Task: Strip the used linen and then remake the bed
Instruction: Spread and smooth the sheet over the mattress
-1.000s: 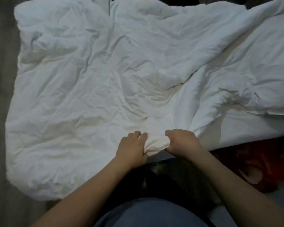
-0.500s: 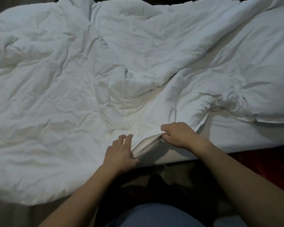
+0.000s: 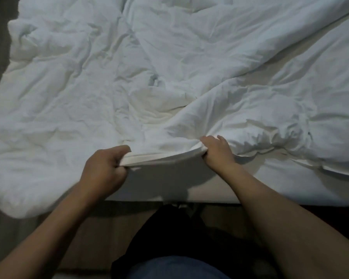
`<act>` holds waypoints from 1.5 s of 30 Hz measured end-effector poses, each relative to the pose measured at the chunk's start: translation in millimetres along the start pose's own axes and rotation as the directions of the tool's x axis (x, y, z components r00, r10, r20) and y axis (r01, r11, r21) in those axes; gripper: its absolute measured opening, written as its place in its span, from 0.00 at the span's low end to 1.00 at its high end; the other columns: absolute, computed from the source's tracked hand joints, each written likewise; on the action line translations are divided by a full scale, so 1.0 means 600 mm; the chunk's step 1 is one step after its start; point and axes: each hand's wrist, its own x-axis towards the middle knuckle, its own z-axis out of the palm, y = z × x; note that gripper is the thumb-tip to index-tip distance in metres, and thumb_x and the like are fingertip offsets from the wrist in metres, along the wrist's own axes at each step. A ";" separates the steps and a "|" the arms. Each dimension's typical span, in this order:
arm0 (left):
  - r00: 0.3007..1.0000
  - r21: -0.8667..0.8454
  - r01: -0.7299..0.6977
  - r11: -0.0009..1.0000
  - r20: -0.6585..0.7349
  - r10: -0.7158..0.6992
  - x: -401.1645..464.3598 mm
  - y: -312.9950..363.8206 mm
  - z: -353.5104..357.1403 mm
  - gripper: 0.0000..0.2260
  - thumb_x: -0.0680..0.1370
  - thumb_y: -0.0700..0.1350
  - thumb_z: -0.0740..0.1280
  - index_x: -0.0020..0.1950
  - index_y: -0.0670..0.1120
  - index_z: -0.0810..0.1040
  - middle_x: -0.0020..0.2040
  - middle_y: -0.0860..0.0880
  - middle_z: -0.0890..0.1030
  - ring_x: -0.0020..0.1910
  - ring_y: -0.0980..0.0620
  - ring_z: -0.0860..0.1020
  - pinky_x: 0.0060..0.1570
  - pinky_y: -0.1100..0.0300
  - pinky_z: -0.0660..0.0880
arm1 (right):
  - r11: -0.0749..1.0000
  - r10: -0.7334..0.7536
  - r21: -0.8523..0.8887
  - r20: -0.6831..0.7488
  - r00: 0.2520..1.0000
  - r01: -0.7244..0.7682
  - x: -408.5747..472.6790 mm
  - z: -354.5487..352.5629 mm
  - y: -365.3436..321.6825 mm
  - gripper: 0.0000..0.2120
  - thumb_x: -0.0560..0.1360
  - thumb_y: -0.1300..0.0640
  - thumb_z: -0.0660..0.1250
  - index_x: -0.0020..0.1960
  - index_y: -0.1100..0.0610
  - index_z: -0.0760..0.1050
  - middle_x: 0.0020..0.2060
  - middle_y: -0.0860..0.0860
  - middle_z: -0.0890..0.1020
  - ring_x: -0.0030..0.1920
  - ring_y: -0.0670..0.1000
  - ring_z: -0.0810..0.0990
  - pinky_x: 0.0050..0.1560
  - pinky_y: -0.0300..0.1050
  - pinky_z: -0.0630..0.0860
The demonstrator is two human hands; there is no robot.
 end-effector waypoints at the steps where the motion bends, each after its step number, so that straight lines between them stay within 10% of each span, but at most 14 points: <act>1: 0.999 0.028 0.046 0.999 -0.013 -0.046 0.008 0.003 0.007 0.07 0.66 0.45 0.61 0.42 0.51 0.74 0.33 0.51 0.77 0.37 0.43 0.76 0.34 0.53 0.70 | 0.999 0.021 0.037 0.019 1.000 -0.022 0.009 -0.020 -0.002 0.13 0.77 0.55 0.59 0.60 0.54 0.72 0.59 0.56 0.77 0.60 0.60 0.74 0.60 0.52 0.69; 7: 0.977 0.305 -0.163 0.938 0.180 0.111 0.054 0.081 0.164 0.43 0.62 0.64 0.65 0.74 0.48 0.63 0.69 0.43 0.69 0.63 0.40 0.71 0.63 0.47 0.70 | 0.967 -0.033 -0.234 0.265 0.964 0.098 -0.043 -0.203 0.032 0.05 0.77 0.51 0.58 0.49 0.52 0.70 0.53 0.53 0.80 0.53 0.58 0.78 0.46 0.48 0.69; 11: 0.955 0.297 -0.188 0.936 0.276 0.104 0.079 0.148 0.254 0.18 0.71 0.54 0.65 0.59 0.49 0.71 0.54 0.48 0.79 0.53 0.43 0.78 0.44 0.54 0.71 | 0.973 -0.005 -0.216 0.350 0.937 0.086 -0.124 -0.235 0.051 0.09 0.76 0.47 0.60 0.50 0.51 0.69 0.50 0.50 0.79 0.50 0.55 0.77 0.47 0.48 0.71; 15: 0.971 0.131 -0.202 0.971 0.157 0.181 0.069 0.158 0.215 0.05 0.68 0.45 0.63 0.42 0.47 0.72 0.39 0.48 0.80 0.42 0.41 0.78 0.35 0.54 0.69 | 0.997 -0.053 -0.066 -0.045 0.998 0.050 -0.150 -0.185 0.128 0.25 0.65 0.44 0.72 0.59 0.51 0.73 0.48 0.51 0.78 0.47 0.55 0.77 0.50 0.50 0.73; 18: 0.986 -0.088 -0.166 0.982 0.018 0.168 0.048 0.156 0.162 0.03 0.65 0.45 0.61 0.36 0.47 0.70 0.31 0.49 0.77 0.35 0.42 0.79 0.31 0.51 0.73 | 0.998 -0.016 -0.066 -0.045 0.999 0.013 -0.134 -0.117 0.197 0.30 0.61 0.50 0.74 0.62 0.53 0.72 0.51 0.53 0.77 0.51 0.58 0.77 0.52 0.53 0.74; 22: 0.997 0.026 -0.001 1.000 -0.071 0.003 0.045 0.168 0.146 0.05 0.68 0.46 0.60 0.42 0.50 0.70 0.37 0.49 0.78 0.39 0.41 0.77 0.34 0.51 0.72 | 0.949 0.213 0.225 0.061 0.975 -0.221 -0.084 -0.108 0.251 0.05 0.71 0.56 0.66 0.42 0.53 0.70 0.39 0.51 0.77 0.44 0.58 0.77 0.41 0.49 0.70; 28: 0.992 0.369 -0.025 0.929 -0.105 0.068 0.066 0.299 0.327 0.37 0.61 0.50 0.67 0.70 0.43 0.68 0.63 0.39 0.73 0.58 0.36 0.73 0.58 0.43 0.72 | 0.976 -0.038 0.216 0.045 0.998 0.027 -0.097 -0.260 0.338 0.15 0.68 0.56 0.68 0.33 0.53 0.60 0.29 0.50 0.70 0.33 0.55 0.71 0.34 0.48 0.67; 31: 0.985 0.378 -0.170 0.910 0.070 0.155 0.095 0.382 0.442 0.35 0.64 0.45 0.66 0.72 0.50 0.67 0.65 0.44 0.73 0.60 0.39 0.74 0.59 0.45 0.72 | 0.984 -0.119 0.142 0.072 0.990 0.107 -0.144 -0.307 0.380 0.14 0.67 0.57 0.67 0.33 0.53 0.61 0.27 0.49 0.70 0.32 0.52 0.70 0.34 0.48 0.68; 36: 1.000 0.158 -0.006 0.987 0.018 0.003 0.087 0.432 0.463 0.19 0.64 0.40 0.61 0.54 0.48 0.78 0.48 0.48 0.80 0.48 0.42 0.78 0.40 0.50 0.76 | 0.956 -0.038 0.288 -0.041 0.998 0.048 -0.214 -0.239 0.482 0.11 0.68 0.63 0.66 0.48 0.51 0.72 0.45 0.48 0.77 0.45 0.52 0.75 0.46 0.51 0.75; 41: 0.972 -0.112 -0.072 0.991 -0.229 0.045 0.052 0.446 0.385 0.21 0.60 0.39 0.59 0.50 0.46 0.80 0.46 0.51 0.82 0.45 0.46 0.79 0.40 0.53 0.76 | 0.986 0.163 0.013 0.106 0.981 -0.165 -0.222 -0.078 0.513 0.56 0.62 0.38 0.74 0.77 0.47 0.42 0.76 0.57 0.52 0.75 0.61 0.55 0.74 0.59 0.55; 45: 0.946 -0.290 -0.081 0.954 -0.323 -0.018 0.030 0.458 0.327 0.22 0.61 0.37 0.58 0.50 0.45 0.82 0.44 0.54 0.83 0.45 0.51 0.81 0.41 0.58 0.75 | 0.946 0.312 0.134 -0.128 0.942 -0.295 -0.159 -0.033 0.475 0.54 0.63 0.40 0.75 0.78 0.50 0.47 0.76 0.60 0.53 0.72 0.65 0.61 0.71 0.60 0.58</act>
